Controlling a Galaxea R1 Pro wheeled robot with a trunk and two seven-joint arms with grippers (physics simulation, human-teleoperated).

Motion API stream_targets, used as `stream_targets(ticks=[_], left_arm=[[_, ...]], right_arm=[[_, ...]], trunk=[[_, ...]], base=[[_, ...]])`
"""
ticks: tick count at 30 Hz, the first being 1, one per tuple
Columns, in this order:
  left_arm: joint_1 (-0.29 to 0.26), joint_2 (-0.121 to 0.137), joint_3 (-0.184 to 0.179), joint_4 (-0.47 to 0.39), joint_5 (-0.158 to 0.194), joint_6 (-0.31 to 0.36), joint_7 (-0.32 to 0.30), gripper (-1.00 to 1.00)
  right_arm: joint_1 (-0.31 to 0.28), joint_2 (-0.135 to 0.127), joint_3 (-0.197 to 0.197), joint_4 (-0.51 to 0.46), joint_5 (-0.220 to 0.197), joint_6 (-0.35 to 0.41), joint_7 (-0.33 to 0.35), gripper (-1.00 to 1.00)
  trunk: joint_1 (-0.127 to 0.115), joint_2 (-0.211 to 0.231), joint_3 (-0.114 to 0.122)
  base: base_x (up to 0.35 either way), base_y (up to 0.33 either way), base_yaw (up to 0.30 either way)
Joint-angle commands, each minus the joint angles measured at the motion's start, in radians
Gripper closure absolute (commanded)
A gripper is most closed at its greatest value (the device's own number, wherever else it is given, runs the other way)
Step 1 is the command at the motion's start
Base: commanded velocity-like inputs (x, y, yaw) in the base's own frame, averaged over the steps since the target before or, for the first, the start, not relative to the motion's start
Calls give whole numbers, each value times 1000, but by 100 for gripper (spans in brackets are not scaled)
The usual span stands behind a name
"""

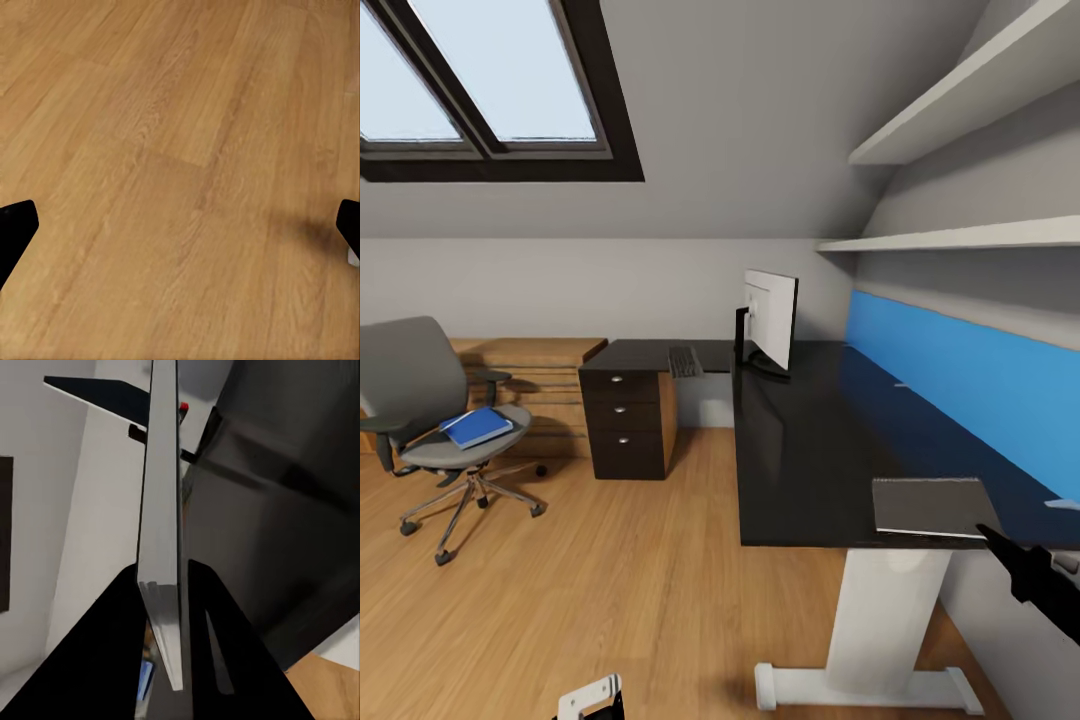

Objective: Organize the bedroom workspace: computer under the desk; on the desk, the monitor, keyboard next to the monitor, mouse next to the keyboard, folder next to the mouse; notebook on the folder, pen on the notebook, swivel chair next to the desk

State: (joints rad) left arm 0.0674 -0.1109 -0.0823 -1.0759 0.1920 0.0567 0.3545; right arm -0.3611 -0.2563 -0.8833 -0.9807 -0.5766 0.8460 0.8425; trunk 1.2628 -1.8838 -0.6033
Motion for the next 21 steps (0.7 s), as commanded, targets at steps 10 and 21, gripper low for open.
stream_targets(ticks=[10, 21], left_arm=[[0, 0, -2, -1, 6, 6, 5, -100], [0, 0, -2, 0, 6, 5, 4, -100]], right_arm=[[-1, 2, 0, 0, -3, 5, 11, 100], [-1, 64, 35, -35, 0, 3, 10, 100]], trunk=[[-27, 49, 21], [-27, 49, 25]], base=[[0, 0, 34], [0, 0, 231]])
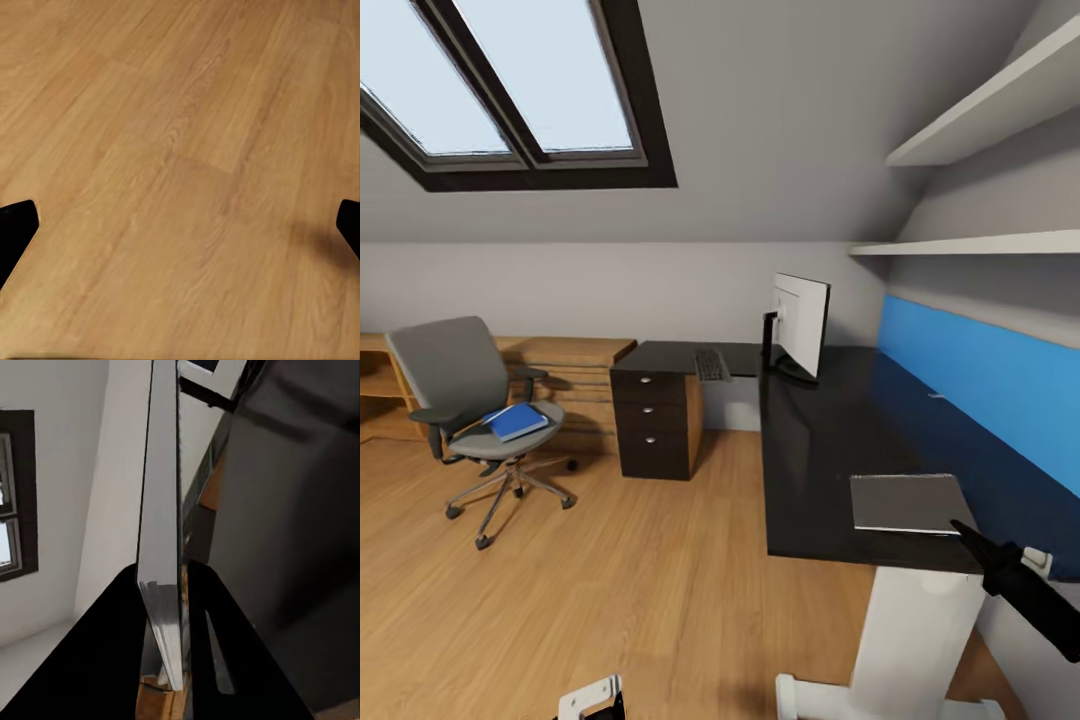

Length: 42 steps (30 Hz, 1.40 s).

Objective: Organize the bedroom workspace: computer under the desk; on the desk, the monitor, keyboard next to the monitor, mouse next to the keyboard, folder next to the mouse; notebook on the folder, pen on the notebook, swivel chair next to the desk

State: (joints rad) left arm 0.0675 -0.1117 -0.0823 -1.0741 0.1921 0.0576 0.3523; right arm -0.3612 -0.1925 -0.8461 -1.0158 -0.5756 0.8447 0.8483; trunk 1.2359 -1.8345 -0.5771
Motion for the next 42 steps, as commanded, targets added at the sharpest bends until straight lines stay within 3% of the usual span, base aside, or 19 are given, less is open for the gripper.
stream_targets(ticks=[1, 6, 11, 17, 20, 27, 36, 42], left_arm=[[0, 1, -2, -2, 6, 4, 6, -100], [0, 1, -2, 1, 6, 4, 6, -100], [0, 0, -3, 10, 5, 4, 7, -100], [0, 0, -4, 13, 6, 4, 6, -100], [0, 0, -5, 13, 6, 4, 5, -100], [0, 0, -8, 14, 5, 6, 4, -100], [0, 1, -6, 13, 6, 6, 1, -100], [0, 1, -3, -33, 8, 9, 1, -100]], right_arm=[[-1, 13, 16, -17, 1, 4, 4, 100], [-1, 46, 40, -45, 4, 7, 4, 100], [-1, 51, 59, -47, 3, 11, 6, 100], [0, 55, 127, -46, -1, 12, 21, 100], [0, 59, 141, -42, -2, 12, 29, 100], [1, 64, 148, -40, -3, 12, 58, 100], [2, 64, 148, -39, -3, 13, 95, 100], [4, 61, 149, -40, 5, 13, 136, 100]], trunk=[[0, 0, -1], [0, 0, 0], [0, 0, -1], [0, 0, -2], [0, 0, -2], [0, 0, -2], [-35, 63, 26], [-58, 105, 45]], base=[[0, 22, 269], [50, 161, 263], [93, 205, 166], [96, 265, 37], [59, 172, 7], [11, 31, 1], [1, 2, 0], [0, 0, 0]])
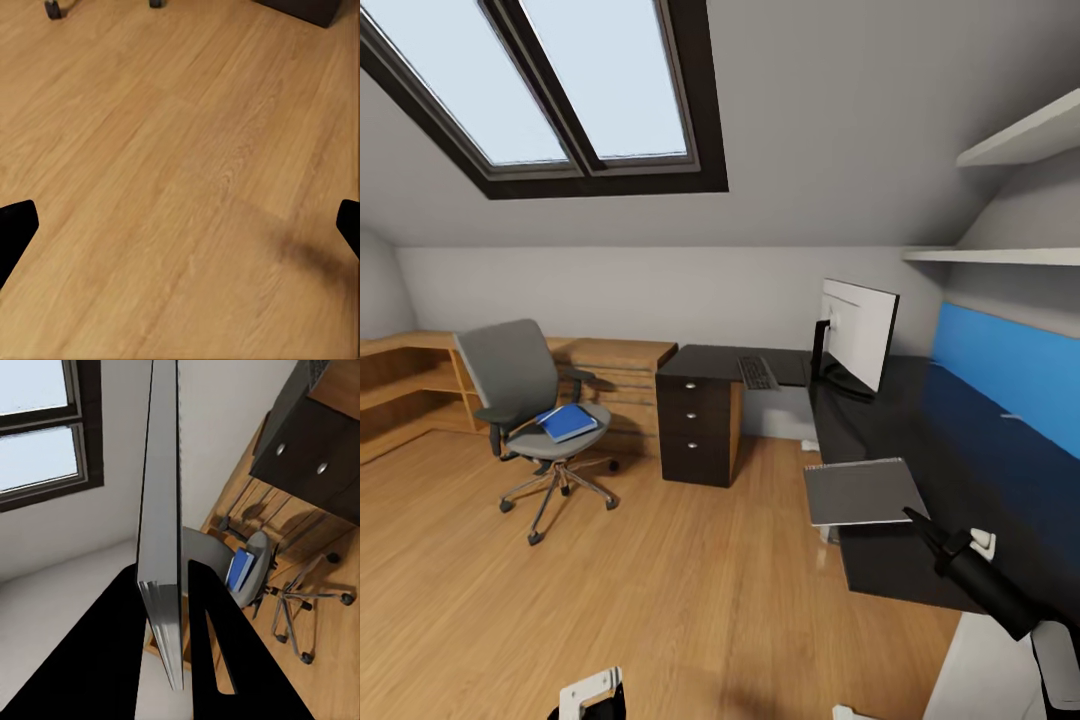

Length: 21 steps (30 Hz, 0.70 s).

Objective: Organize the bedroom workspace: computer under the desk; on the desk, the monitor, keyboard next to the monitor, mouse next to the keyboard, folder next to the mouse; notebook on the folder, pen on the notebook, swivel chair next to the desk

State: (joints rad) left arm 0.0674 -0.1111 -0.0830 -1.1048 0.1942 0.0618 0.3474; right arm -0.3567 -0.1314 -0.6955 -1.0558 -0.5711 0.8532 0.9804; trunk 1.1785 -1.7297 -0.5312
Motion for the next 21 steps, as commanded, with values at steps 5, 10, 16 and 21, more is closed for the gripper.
stream_targets(ticks=[5, 10, 16, 21], left_arm=[[0, 1, -2, -2, 6, 4, 5, -100], [0, 2, -1, -1, 8, 6, 4, -100], [0, 2, -1, -2, 7, 6, 4, -100], [0, 2, 0, -2, 7, 7, 4, -100]], right_arm=[[-1, -2, -1, 0, -2, 4, 6, 100], [-1, -1, -1, 0, -4, 2, 8, 100], [-1, -2, -1, 1, -3, -1, 8, 100], [-1, -1, -1, 1, -3, -2, 8, 100]], trunk=[[-19, 35, 15], [-38, 70, 31], [-61, 112, 49], [-81, 147, 65]], base=[[0, 1, 0], [0, 263, 0], [0, 336, 0], [0, 341, 0]])
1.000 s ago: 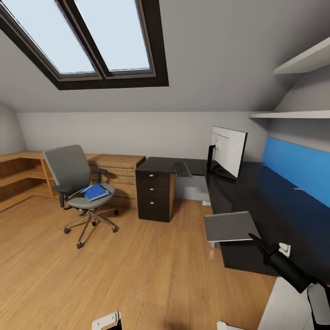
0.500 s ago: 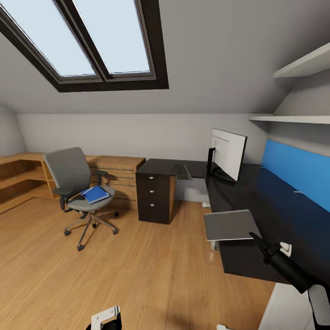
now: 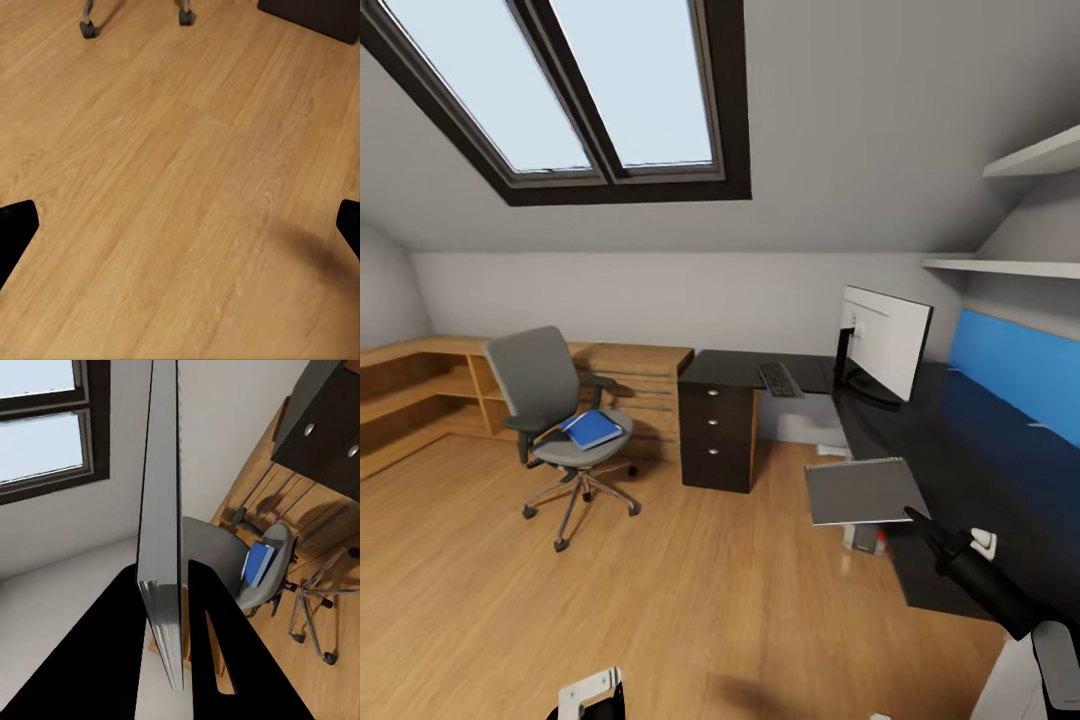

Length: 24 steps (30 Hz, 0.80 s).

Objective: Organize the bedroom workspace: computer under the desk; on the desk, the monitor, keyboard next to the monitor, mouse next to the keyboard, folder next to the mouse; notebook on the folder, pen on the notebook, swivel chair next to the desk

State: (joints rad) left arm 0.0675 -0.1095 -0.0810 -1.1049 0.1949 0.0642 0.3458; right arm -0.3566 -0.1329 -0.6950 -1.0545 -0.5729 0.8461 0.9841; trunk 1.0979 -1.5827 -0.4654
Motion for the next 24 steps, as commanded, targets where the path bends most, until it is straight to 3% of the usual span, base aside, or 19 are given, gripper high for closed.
stream_targets(ticks=[1, 8, 11, 20, 23, 24], left_arm=[[0, 1, -2, -2, 6, 4, 6, -100], [0, 1, -1, -1, 7, 7, 7, -100], [0, 1, 1, -1, 8, 8, 7, -100], [0, 1, -2, 0, 4, 5, 10, -100], [0, 1, -1, 0, 3, 6, 11, -100], [0, 1, -1, 0, 3, 6, 11, -100]], right_arm=[[-1, 1, -1, 0, -1, 5, 4, 100], [-1, 1, -1, 1, 0, 5, 4, 100], [-1, 1, -1, 1, 2, 4, 3, 100], [1, 6, 3, 3, 3, 2, 0, 100], [1, 21, 23, 4, 8, -2, -16, 100], [0, 39, 46, 4, 11, -11, -38, 100]], trunk=[[-4, 7, 2], [-31, 56, 24], [-31, 56, 24], [-31, 56, 24], [-31, 56, 24], [-31, 56, 24]], base=[[0, 342, 0], [1, 343, 0], [100, 278, 0], [22, 45, 0], [54, 3, 0], [115, 2, 0]])
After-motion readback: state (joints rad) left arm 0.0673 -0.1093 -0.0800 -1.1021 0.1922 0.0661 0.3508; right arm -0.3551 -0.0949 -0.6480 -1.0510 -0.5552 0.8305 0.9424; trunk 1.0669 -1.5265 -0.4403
